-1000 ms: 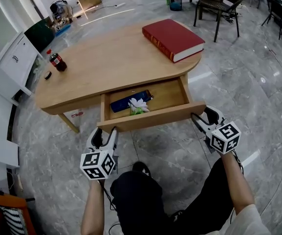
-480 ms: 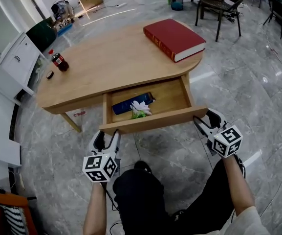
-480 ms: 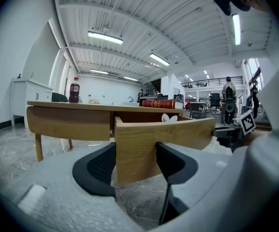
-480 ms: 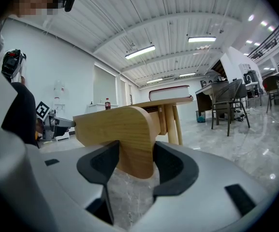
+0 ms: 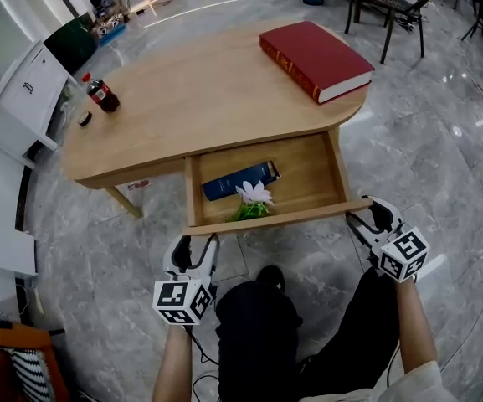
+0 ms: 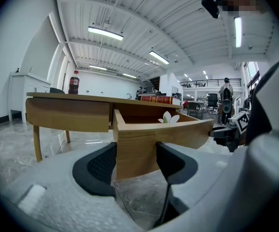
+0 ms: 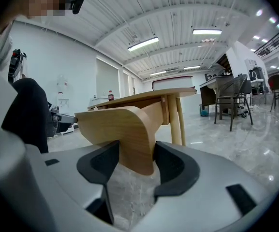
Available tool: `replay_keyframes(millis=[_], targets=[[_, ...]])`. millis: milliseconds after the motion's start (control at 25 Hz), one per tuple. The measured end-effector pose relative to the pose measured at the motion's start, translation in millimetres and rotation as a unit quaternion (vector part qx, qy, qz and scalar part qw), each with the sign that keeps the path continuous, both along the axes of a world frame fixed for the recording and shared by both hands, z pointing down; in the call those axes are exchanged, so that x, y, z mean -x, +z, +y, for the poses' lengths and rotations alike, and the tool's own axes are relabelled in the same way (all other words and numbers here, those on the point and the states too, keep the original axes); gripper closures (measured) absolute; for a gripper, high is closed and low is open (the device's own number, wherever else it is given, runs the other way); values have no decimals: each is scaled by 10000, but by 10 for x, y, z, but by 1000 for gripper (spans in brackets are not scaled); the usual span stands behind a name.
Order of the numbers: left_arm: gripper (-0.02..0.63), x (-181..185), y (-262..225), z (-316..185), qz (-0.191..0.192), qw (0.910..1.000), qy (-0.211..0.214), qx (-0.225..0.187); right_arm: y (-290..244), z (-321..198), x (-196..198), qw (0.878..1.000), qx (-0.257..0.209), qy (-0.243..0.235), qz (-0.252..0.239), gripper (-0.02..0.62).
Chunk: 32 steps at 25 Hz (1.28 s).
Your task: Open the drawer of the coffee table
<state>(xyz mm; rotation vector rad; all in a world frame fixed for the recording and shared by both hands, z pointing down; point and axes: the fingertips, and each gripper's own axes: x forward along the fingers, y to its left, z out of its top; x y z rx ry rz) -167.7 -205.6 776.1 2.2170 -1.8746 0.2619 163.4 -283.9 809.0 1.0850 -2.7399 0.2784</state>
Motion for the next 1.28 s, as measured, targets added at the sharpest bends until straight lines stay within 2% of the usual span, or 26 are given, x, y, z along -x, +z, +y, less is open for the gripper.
replay_keyframes(millis=[120,240,320,440,560,680,760,840,1000,1120,1280], targets=[[341,-48,-65,-248,38,10000,68,38,-94,-162,-45,9998,85,78,145,354],[341,-22,-69,-82,-44,9982,85,595,-120,-79,-34,9972,592,-2,457,354],[345,25,-42,-25,-200,9951,191,947,-181,-45,-48,9944,927,-16,501,356],[365,69,-188,96,-309,9886,344,1434,-361,64,-89,9879,1439,70,578,368],[379,34,-538,252,-111,9811,359,1900,-758,244,-33,9805,1811,40,759,386],[393,-16,-856,352,-21,9695,318,2430,-1332,348,116,9746,2106,149,746,393],[401,-61,-1154,433,-32,9619,280,2719,-1759,418,200,9701,2314,415,600,399],[407,-150,-1562,483,57,9592,234,2818,-2186,467,288,9652,2505,635,410,421],[414,-451,-2482,748,310,9556,326,2913,-3006,784,543,9605,2708,576,273,458],[420,-598,-3154,930,226,9550,471,2918,-3539,1054,712,9607,2697,438,493,486],[437,-694,-3910,1174,217,9572,430,2854,-4200,1426,766,9585,2719,645,567,521]])
